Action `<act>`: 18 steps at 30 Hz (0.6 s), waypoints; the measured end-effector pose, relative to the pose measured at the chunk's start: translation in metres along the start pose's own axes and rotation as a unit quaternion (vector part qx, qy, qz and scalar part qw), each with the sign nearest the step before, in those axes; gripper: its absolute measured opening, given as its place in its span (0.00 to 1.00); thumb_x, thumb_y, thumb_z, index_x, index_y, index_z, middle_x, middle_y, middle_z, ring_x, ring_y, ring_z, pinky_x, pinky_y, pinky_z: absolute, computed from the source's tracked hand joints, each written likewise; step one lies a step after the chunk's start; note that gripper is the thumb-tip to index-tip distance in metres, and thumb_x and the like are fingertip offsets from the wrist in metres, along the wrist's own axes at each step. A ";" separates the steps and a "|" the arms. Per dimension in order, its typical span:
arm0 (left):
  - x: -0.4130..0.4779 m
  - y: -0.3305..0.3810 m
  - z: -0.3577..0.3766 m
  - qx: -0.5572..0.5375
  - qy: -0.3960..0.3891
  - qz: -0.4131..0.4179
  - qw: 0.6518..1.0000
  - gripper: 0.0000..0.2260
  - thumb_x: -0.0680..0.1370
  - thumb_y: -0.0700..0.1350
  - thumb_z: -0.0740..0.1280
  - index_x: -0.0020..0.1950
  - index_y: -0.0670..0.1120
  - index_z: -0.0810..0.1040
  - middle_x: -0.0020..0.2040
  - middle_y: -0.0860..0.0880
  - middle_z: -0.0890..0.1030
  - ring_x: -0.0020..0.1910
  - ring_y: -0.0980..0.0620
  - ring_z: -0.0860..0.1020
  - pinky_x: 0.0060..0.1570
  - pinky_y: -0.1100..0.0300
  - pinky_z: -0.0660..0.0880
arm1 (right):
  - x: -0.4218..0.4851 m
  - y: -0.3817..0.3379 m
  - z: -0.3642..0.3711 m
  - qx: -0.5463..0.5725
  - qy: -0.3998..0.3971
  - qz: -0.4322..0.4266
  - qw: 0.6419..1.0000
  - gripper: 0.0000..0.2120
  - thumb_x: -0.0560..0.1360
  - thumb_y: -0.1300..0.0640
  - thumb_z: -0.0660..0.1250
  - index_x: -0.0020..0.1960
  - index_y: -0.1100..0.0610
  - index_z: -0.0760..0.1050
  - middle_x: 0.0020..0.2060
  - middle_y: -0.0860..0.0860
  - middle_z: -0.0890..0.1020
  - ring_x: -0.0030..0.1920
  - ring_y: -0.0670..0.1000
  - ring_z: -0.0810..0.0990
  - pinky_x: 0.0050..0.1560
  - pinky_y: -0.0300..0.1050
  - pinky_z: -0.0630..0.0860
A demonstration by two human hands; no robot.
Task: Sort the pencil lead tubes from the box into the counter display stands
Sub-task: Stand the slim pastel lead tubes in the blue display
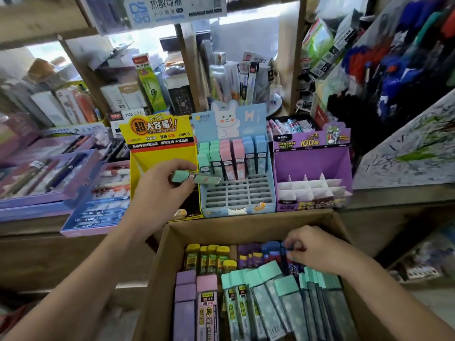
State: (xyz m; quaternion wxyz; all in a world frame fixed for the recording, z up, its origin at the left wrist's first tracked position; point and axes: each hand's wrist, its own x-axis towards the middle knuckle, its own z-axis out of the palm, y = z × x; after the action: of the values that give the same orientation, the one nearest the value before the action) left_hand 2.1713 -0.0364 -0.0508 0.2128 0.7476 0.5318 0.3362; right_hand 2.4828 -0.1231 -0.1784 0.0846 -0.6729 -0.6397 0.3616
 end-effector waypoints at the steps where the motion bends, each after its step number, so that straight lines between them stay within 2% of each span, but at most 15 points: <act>1: 0.005 0.002 0.002 0.013 0.001 0.009 1.000 0.07 0.80 0.46 0.71 0.57 0.57 0.80 0.42 0.56 0.83 0.30 0.62 0.79 0.26 0.70 0.71 | 0.000 0.001 0.000 0.004 0.002 -0.003 1.000 0.07 0.78 0.53 0.72 0.56 0.49 0.82 0.45 0.43 0.83 0.47 0.43 0.82 0.51 0.43 0.81; 2: 0.011 0.004 0.004 0.025 0.004 0.015 1.000 0.08 0.80 0.45 0.71 0.57 0.56 0.80 0.41 0.56 0.82 0.29 0.64 0.77 0.25 0.73 0.67 | -0.001 0.002 0.000 0.006 0.004 -0.006 1.000 0.06 0.78 0.53 0.72 0.55 0.48 0.82 0.45 0.43 0.83 0.46 0.43 0.82 0.50 0.43 0.81; 5: 0.023 0.009 0.011 0.051 0.011 0.027 0.998 0.10 0.78 0.45 0.74 0.56 0.55 0.77 0.46 0.57 0.81 0.37 0.64 0.80 0.32 0.72 0.71 | -0.001 0.005 0.000 0.010 0.009 -0.009 1.000 0.06 0.78 0.52 0.72 0.55 0.47 0.82 0.44 0.45 0.85 0.45 0.44 0.83 0.51 0.47 0.83; 7: 0.028 0.011 0.017 0.067 0.011 0.041 0.997 0.12 0.78 0.44 0.75 0.56 0.53 0.75 0.46 0.57 0.82 0.42 0.63 0.81 0.36 0.71 0.73 | -0.001 0.006 0.001 0.013 0.009 -0.012 1.000 0.07 0.78 0.52 0.73 0.56 0.47 0.82 0.45 0.44 0.84 0.45 0.44 0.83 0.50 0.45 0.83; 10: 0.032 0.013 0.022 0.103 0.008 0.068 0.992 0.12 0.77 0.43 0.75 0.54 0.53 0.75 0.43 0.60 0.79 0.41 0.66 0.78 0.38 0.69 0.74 | 0.000 0.007 0.002 0.019 0.007 -0.014 1.000 0.07 0.78 0.52 0.72 0.56 0.46 0.82 0.46 0.43 0.83 0.46 0.43 0.83 0.50 0.43 0.82; 13: 0.035 0.013 0.025 0.133 0.016 0.110 0.985 0.10 0.77 0.42 0.75 0.54 0.50 0.79 0.46 0.56 0.80 0.41 0.59 0.78 0.43 0.60 0.79 | 0.001 0.008 0.002 0.020 0.006 -0.015 1.000 0.07 0.78 0.52 0.72 0.56 0.45 0.81 0.47 0.42 0.82 0.46 0.43 0.82 0.47 0.40 0.80; 16: 0.036 0.015 0.024 0.155 0.020 0.137 0.978 0.10 0.79 0.42 0.72 0.60 0.47 0.82 0.55 0.50 0.82 0.44 0.55 0.79 0.45 0.61 0.78 | 0.001 0.009 0.002 0.018 0.007 -0.017 1.000 0.07 0.78 0.51 0.72 0.56 0.45 0.81 0.48 0.42 0.82 0.47 0.42 0.82 0.46 0.38 0.77; 18: 0.037 0.016 0.022 0.153 0.015 0.150 0.977 0.10 0.81 0.43 0.70 0.62 0.46 0.82 0.54 0.50 0.80 0.45 0.52 0.80 0.47 0.57 0.80 | 0.002 0.009 0.003 0.018 0.005 -0.015 1.000 0.07 0.78 0.51 0.72 0.55 0.43 0.81 0.47 0.42 0.82 0.46 0.43 0.82 0.45 0.39 0.77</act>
State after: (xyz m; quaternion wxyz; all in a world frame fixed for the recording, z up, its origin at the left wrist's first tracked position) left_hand 2.2050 -0.0067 -0.0447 0.0354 0.8377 0.4613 0.2902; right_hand 2.4887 -0.1240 -0.1864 0.1056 -0.6633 -0.6429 0.3680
